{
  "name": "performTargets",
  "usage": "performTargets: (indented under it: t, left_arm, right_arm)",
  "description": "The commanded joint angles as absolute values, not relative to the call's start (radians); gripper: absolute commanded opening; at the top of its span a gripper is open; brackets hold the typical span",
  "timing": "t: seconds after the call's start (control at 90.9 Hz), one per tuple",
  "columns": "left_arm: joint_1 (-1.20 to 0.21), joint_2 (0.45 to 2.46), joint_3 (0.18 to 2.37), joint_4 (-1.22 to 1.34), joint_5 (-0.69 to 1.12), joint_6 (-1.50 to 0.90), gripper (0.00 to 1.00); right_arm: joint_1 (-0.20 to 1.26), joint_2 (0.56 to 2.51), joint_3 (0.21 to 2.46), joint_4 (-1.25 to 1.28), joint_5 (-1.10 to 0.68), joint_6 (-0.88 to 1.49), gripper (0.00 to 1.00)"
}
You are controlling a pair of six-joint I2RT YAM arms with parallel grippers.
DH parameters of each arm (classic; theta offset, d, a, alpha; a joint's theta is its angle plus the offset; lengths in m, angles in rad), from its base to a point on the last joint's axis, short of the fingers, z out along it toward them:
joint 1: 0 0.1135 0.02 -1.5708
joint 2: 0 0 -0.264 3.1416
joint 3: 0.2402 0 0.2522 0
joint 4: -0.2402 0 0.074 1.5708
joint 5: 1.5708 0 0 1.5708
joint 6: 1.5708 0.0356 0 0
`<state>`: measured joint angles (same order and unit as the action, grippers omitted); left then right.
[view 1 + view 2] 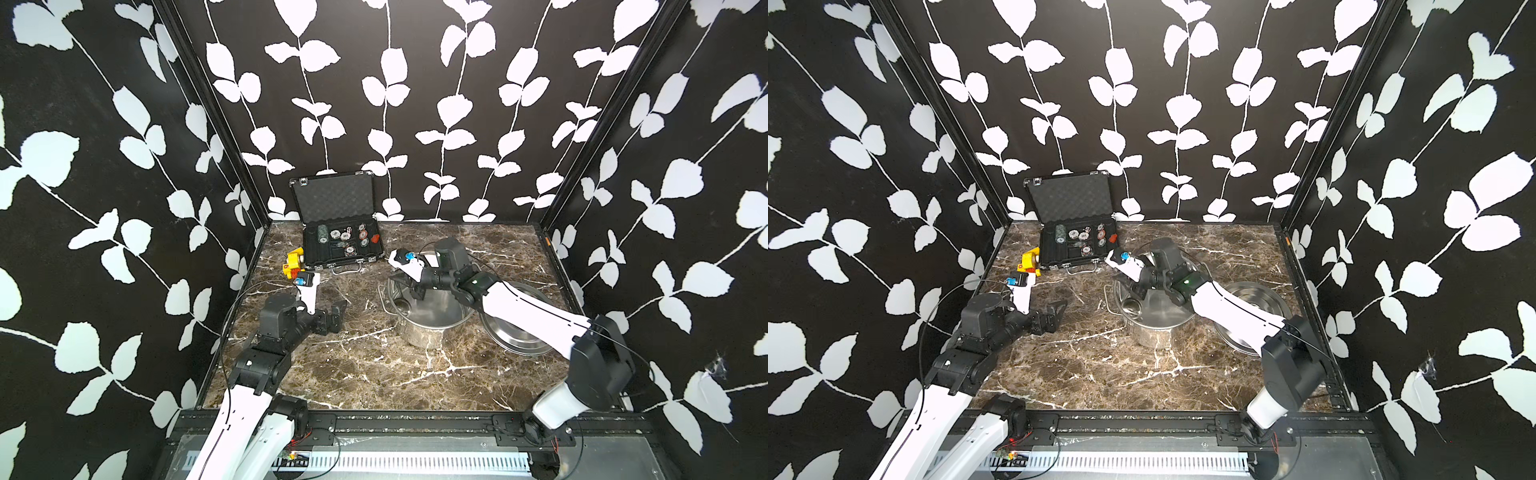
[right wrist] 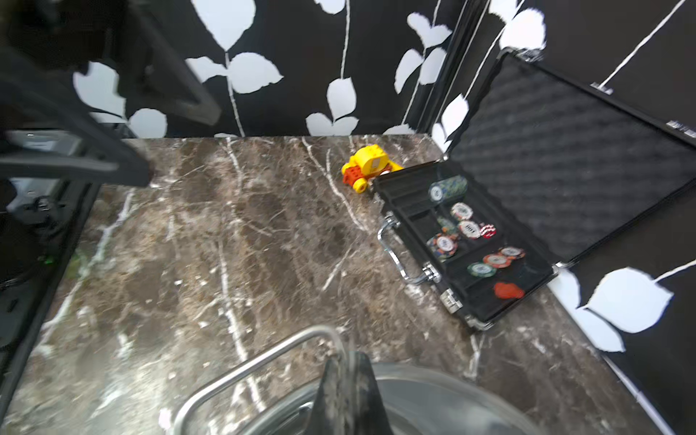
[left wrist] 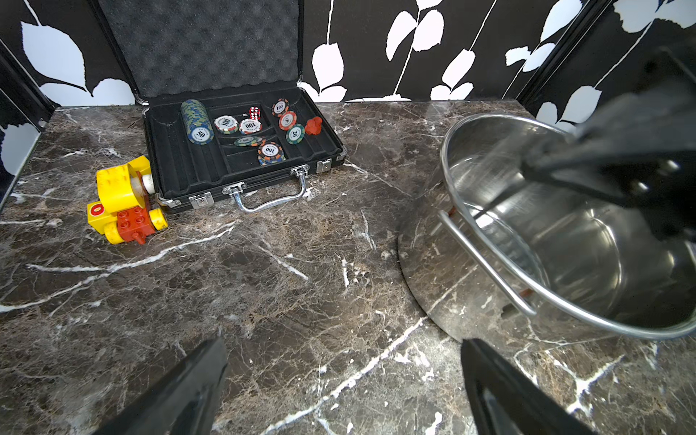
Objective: Stir the soup with a spoon
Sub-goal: Stir the soup in the pan with a stick.
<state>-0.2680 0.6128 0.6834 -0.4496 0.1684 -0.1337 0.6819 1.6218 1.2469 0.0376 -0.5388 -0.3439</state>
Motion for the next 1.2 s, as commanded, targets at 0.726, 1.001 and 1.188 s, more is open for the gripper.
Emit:
performTargets:
  t: [0.726, 1.001, 1.188]
  left_arm:
    - [-0.27, 0.612, 0.673, -0.426, 0.178, -0.121, 0.99]
    - [-0.27, 0.612, 0.673, -0.429, 0.176, -0.121, 0.99]
    - [-0.27, 0.609, 0.673, -0.431, 0.175, -0.121, 0.99]
  right_arm:
    - [0.276, 1.254, 0.913, 0.093, -0.528, -0.28, 0.0]
    - [0.289, 1.031, 0.766, -0.022, -0.604, -0.216, 0.0]
    - [0.372, 0.906, 0.742, -0.12, -0.593, -0.194, 0.0]
